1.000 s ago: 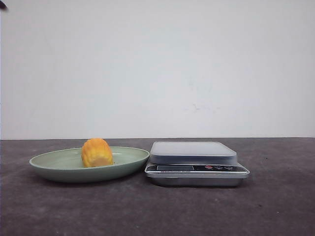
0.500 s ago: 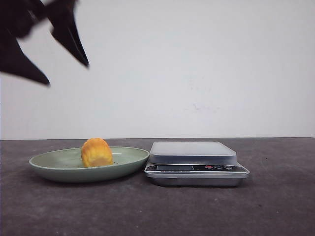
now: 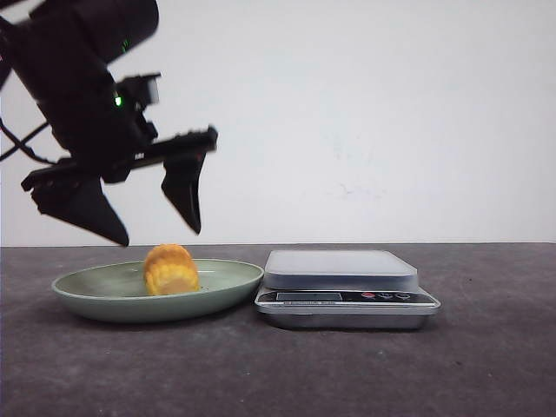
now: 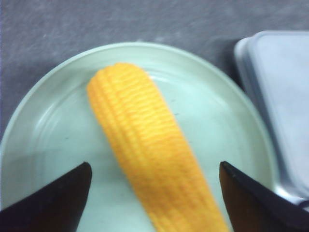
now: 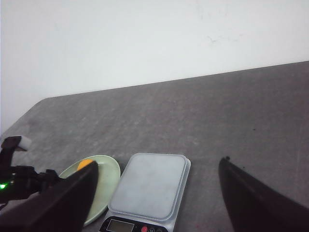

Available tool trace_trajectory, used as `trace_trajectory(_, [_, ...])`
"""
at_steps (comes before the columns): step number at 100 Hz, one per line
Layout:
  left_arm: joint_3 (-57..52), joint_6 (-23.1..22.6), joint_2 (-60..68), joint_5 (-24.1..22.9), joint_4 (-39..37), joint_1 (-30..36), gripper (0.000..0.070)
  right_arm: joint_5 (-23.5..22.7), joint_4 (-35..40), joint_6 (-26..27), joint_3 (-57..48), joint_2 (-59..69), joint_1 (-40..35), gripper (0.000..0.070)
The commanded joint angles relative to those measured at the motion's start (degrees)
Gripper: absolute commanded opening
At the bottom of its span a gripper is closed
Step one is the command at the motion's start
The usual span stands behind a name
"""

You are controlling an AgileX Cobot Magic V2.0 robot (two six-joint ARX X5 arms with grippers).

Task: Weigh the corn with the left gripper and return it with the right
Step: 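Lower the left gripper over the yellow corn cob on the plate and close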

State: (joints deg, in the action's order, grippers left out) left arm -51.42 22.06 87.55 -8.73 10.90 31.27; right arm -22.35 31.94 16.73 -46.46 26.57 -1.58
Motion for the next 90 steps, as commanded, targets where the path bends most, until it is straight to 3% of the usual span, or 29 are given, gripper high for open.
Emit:
trace_trajectory(1, [-1.38,-0.42,2.23,-0.72,-0.2,0.35,0.0516,-0.11,-0.55,-0.7,-0.85,0.31,-0.46,0.0503])
trace_trajectory(38, [-1.46,-0.13,6.36,-0.74,-1.55,0.66,0.0497,0.07,-0.59,-0.98,-0.85,0.31,-0.96,0.0503])
trace_trajectory(66, [-1.46,-2.03,6.49,-0.46,-0.83,1.31,0.0049,0.57,-0.59,-1.11,-0.85,0.33,-0.96,0.0502])
trace_trajectory(71, [-1.46,-2.19,6.49,-0.48,-0.33,1.4,0.0014,1.03,-0.57,-1.11,-0.85,0.31,-0.96,0.0502])
trace_trajectory(90, [-2.71,-2.23,5.51,-0.46,3.15,1.4,0.0015,1.33,-0.55,-1.14,-0.85,0.31,-0.96,0.0502])
